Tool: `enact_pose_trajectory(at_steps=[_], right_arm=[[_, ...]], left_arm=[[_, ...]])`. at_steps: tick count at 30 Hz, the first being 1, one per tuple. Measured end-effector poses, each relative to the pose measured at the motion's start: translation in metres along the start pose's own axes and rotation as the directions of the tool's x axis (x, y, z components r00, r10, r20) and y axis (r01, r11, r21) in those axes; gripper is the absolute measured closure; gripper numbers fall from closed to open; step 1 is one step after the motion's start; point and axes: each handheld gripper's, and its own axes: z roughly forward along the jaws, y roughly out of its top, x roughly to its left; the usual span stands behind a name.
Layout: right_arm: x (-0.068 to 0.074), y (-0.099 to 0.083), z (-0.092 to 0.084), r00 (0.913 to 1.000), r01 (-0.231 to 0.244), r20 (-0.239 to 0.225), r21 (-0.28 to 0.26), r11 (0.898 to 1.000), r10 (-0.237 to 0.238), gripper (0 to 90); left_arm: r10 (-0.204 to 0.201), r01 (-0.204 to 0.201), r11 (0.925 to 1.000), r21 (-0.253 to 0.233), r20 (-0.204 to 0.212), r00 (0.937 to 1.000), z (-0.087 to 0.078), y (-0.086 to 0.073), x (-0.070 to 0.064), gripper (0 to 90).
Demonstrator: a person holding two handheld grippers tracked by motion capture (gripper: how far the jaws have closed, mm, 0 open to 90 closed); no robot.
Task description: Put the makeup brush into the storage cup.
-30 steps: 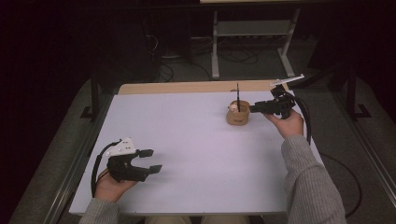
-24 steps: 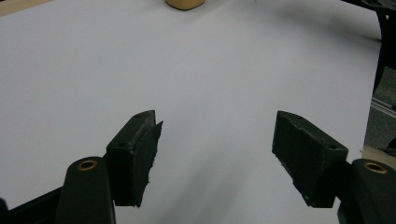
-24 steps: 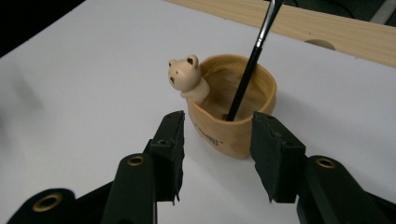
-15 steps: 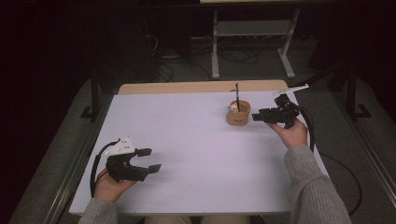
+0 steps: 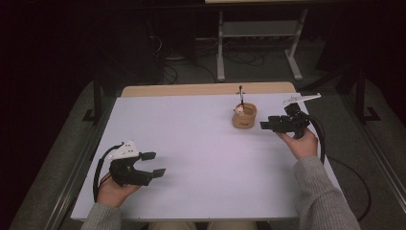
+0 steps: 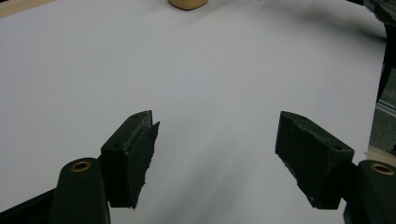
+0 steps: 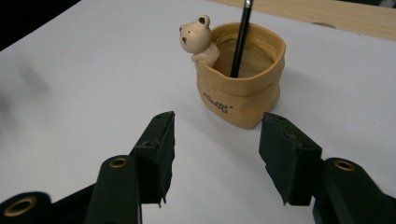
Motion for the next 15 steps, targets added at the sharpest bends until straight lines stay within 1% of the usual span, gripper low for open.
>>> enact_pose_trajectory(at_steps=[6,11,13,15], right_arm=[[0.006,-0.003,-0.004,0.9998,0.01,-0.016,-0.011,1.0,-0.01,43.3],[0.011,-0.007,-0.006,0.9997,0.02,-0.015,-0.018,1.0,-0.02,42.0],[0.013,-0.01,-0.007,0.9997,0.018,-0.016,-0.029,0.999,-0.019,41.7],[0.014,-0.012,-0.007,0.9997,0.022,-0.014,-0.024,0.999,-0.022,41.5]], left_arm=[[0.0,0.0,1.0,0.003,-0.007,1.0,0.001,0.0,0.0,26.7],[-0.006,0.006,1.0,0.001,-0.008,0.9999,0.002,0.0,0.0,26.2],[-0.005,0.005,1.0,0.003,-0.009,0.9999,0.002,0.0,0.0,26.0],[-0.007,0.007,1.0,0.002,-0.009,0.9999,0.002,0.0,0.0,26.0]])
